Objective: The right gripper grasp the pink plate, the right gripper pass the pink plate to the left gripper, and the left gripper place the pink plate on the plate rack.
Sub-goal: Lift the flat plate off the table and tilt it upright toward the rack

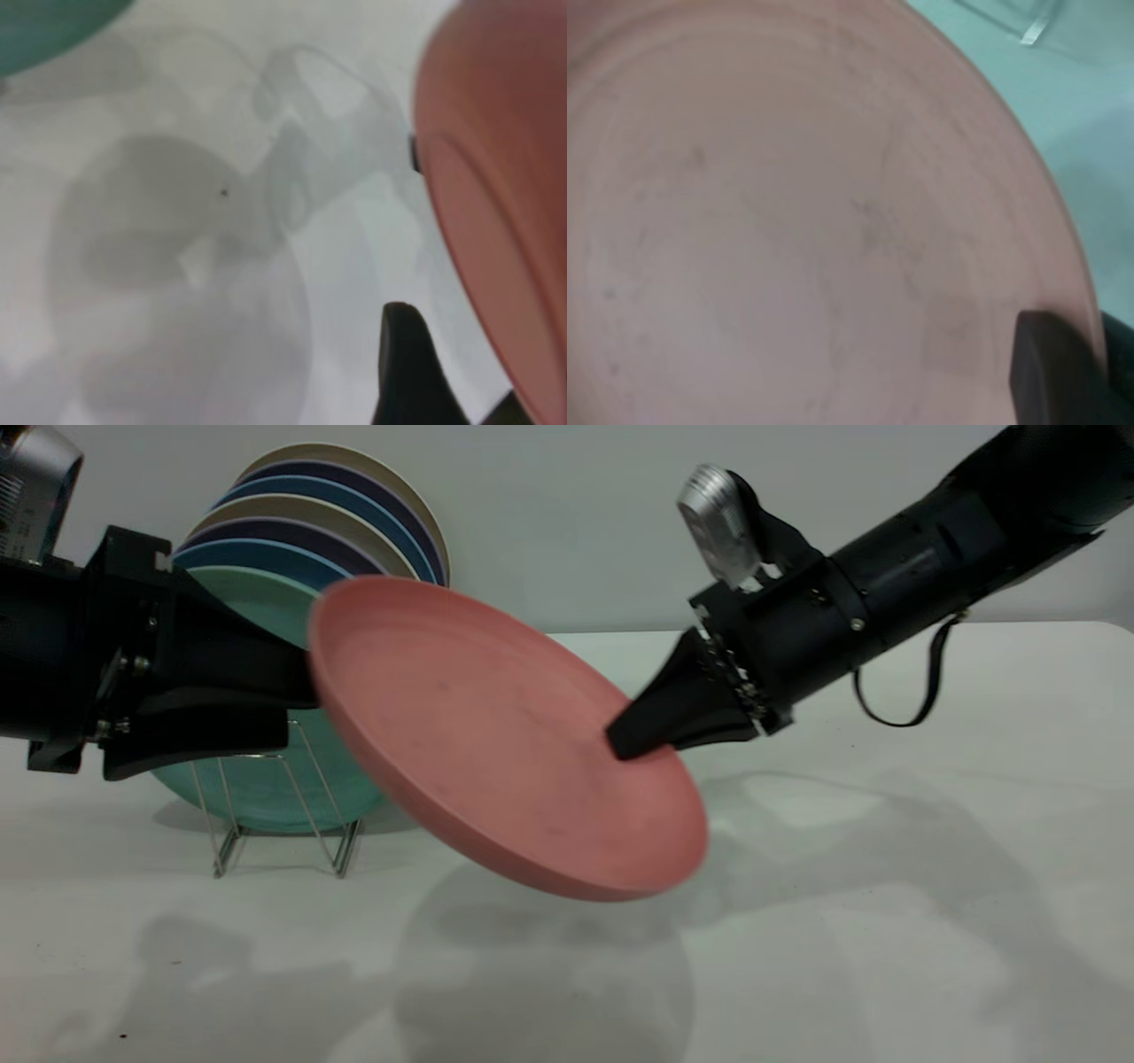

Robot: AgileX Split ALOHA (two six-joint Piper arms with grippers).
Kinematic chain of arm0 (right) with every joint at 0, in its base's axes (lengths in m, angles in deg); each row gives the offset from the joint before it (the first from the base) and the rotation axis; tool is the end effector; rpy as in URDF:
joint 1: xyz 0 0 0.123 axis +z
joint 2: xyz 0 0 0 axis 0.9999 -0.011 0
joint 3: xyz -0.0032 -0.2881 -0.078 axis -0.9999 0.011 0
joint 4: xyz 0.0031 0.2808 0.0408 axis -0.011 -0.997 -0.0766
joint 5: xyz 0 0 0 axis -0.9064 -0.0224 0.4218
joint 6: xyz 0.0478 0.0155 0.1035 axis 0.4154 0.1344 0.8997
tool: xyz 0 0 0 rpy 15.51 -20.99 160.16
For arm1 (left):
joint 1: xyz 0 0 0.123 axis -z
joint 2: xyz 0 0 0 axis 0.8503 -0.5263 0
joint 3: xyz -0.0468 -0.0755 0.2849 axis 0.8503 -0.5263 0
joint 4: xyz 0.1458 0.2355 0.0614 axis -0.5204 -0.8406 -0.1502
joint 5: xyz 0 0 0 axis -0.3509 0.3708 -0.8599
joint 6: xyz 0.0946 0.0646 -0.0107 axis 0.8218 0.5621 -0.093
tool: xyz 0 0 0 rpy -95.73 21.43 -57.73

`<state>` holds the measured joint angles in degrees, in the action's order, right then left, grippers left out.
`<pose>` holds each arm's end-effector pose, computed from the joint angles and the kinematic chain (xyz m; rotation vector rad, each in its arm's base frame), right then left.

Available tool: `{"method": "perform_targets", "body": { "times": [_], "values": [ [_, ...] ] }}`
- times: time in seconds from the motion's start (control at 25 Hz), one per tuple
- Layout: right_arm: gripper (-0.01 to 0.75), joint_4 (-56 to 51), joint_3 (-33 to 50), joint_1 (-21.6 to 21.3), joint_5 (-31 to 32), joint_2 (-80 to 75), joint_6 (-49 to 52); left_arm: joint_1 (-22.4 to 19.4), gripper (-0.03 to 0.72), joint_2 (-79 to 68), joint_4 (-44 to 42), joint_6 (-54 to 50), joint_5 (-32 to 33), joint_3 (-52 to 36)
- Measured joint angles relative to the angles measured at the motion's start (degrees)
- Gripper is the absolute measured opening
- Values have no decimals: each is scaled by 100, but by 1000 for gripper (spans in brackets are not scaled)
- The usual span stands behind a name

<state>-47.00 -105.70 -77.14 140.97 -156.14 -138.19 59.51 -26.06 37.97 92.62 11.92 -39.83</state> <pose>0.4248 0.1918 0.0608 -0.7293 2.4646 1.4153 0.2699 -0.0784 0.1214 -0.0242 2.4146 -0.9747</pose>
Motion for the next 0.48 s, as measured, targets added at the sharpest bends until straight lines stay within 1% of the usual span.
{"method": "perform_targets", "body": {
  "times": [0.16, 0.24, 0.48],
  "values": [
    [18, 369, 0, -275, -279, 0, 161, 0, 414, 0, -153, 4, 286, 0],
    [15, 403, 0, -403, -261, 0, 202, 0, 391, 0, -215, 4, 321, 0],
    [15, 419, 0, -432, -116, 0, 222, 0, 363, 0, -231, 4, 321, 0]
  ]
}}
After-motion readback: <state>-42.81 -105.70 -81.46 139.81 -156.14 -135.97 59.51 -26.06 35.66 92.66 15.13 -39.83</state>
